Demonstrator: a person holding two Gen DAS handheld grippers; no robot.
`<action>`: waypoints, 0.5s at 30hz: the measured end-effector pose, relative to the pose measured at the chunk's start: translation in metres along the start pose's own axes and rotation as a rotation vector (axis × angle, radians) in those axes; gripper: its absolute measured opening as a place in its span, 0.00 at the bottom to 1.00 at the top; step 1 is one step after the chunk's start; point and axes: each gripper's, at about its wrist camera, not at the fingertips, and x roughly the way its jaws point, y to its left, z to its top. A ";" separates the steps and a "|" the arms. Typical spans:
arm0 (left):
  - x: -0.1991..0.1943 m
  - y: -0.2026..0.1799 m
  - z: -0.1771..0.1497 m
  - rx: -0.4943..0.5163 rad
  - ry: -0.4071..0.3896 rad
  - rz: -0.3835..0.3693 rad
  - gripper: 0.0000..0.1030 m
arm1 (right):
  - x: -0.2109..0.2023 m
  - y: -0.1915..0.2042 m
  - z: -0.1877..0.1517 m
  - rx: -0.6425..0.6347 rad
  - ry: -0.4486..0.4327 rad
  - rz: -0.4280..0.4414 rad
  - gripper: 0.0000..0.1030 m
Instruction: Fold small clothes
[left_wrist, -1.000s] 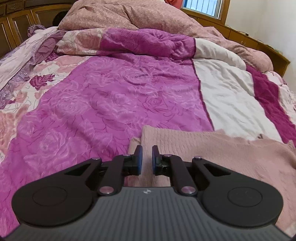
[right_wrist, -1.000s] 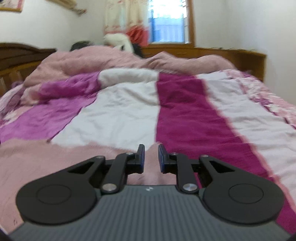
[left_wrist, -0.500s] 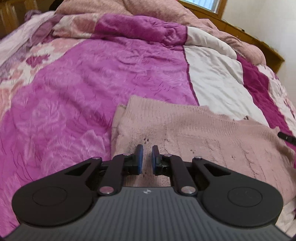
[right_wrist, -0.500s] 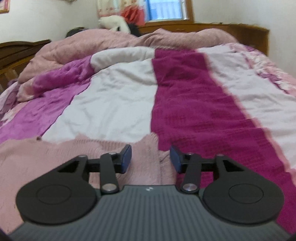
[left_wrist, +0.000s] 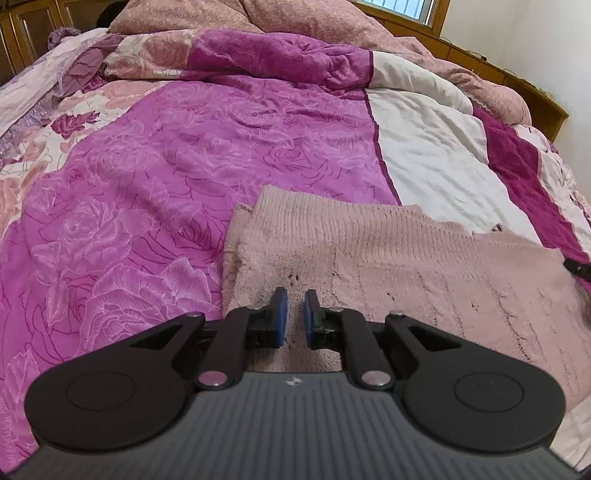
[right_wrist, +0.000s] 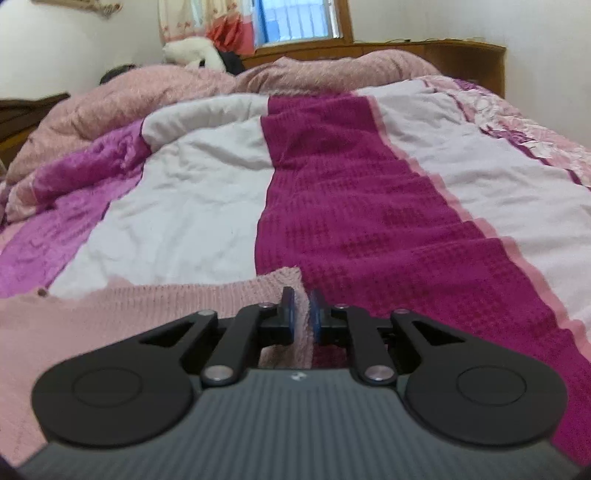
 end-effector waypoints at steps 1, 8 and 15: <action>-0.001 -0.001 0.000 0.002 0.000 0.001 0.16 | -0.006 0.000 0.000 0.010 -0.003 -0.010 0.13; -0.013 -0.011 0.001 0.031 0.003 0.019 0.23 | -0.058 -0.001 -0.005 0.174 0.037 0.097 0.14; -0.034 -0.023 -0.007 0.044 0.043 0.047 0.38 | -0.078 0.032 -0.027 0.122 0.108 0.161 0.44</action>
